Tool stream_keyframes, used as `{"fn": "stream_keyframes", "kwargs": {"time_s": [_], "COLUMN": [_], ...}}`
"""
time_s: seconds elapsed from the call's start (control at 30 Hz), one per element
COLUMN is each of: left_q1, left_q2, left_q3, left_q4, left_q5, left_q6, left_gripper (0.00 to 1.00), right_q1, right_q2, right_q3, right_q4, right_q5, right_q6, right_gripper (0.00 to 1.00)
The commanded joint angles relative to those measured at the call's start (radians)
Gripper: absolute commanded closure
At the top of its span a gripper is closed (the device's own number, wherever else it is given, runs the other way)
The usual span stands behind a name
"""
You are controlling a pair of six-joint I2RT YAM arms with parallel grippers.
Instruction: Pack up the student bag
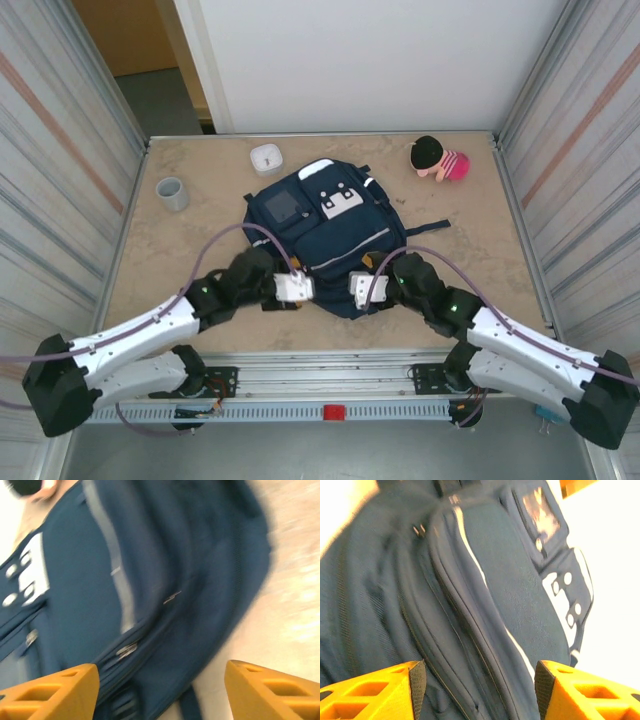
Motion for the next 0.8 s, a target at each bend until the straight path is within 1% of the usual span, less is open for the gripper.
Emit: {"fn": "stream_keyframes", "kwargs": {"time_s": [0.0, 0.07, 0.13, 0.23, 0.33, 0.37, 0.43, 0.47, 0.53, 0.57, 0.6, 0.63, 0.67, 0.7, 0.73, 0.77], "left_q1": [0.124, 0.143, 0.151, 0.166, 0.17, 0.172, 0.172, 0.169, 0.161, 0.152, 0.142, 0.131, 0.115, 0.087, 0.063, 0.034], "left_q2": [0.054, 0.123, 0.204, 0.304, 0.396, 0.428, 0.488, 0.516, 0.539, 0.535, 0.52, 0.501, 0.476, 0.445, 0.419, 0.387], "left_q3": [0.067, 0.113, 0.152, 0.197, 0.219, 0.227, 0.255, 0.271, 0.289, 0.294, 0.294, 0.286, 0.278, 0.265, 0.247, 0.219], "left_q4": [-0.007, -0.046, -0.073, -0.085, -0.014, 0.006, 0.006, -0.002, -0.017, -0.026, -0.031, -0.032, -0.032, -0.035, -0.038, -0.026], "left_q5": [0.101, 0.077, 0.078, 0.108, 0.117, 0.13, 0.139, 0.136, 0.139, 0.147, 0.159, 0.17, 0.17, 0.156, 0.141, 0.108], "left_q6": [0.094, 0.185, 0.263, 0.322, 0.349, 0.357, 0.376, 0.375, 0.35, 0.322, 0.278, 0.239, 0.187, 0.134, 0.103, 0.058], "left_gripper": [0.24, 0.21, 0.18, 0.17, 0.17, 0.19, 0.3, 0.37, 0.63, 0.78, 0.9, 0.96, 1.0, 1.0, 1.0, 1.0], "right_q1": [0.076, 0.104, 0.108, 0.105, 0.097, 0.094, 0.089, 0.089, 0.087, 0.084, 0.08, 0.072, 0.06, 0.044, 0.031, 0.01], "right_q2": [-0.027, -0.031, -0.031, -0.031, -0.044, -0.053, -0.074, -0.086, -0.107, -0.118, -0.129, -0.138, -0.15, -0.163, -0.172, -0.184], "right_q3": [0.035, 0.033, 0.028, 0.025, 0.02, 0.013, -0.002, -0.009, -0.013, -0.008, -0.001, 0.005, 0.014, 0.024, 0.034, 0.046], "right_q4": [-0.111, -0.102, -0.083, -0.067, -0.063, -0.057, -0.045, -0.042, -0.04, -0.038, -0.037, -0.036, -0.043, -0.065, -0.092, -0.132], "right_q5": [0.064, 0.064, 0.047, 0.028, 0.008, 0.003, -0.006, -0.007, 0.005, 0.01, 0.012, 0.012, 0.012, 0.003, -0.016, -0.033], "right_q6": [0.038, 0.07, 0.095, 0.118, 0.154, 0.168, 0.191, 0.206, 0.263, 0.318, 0.393, 0.467, 0.558, 0.651, 0.709, 0.786], "right_gripper": [0.39, 0.39, 0.39, 0.39, 0.39, 0.39, 0.39, 0.39, 0.38, 0.37, 0.35, 0.32, 0.31, 0.3, 0.3, 0.29]}}
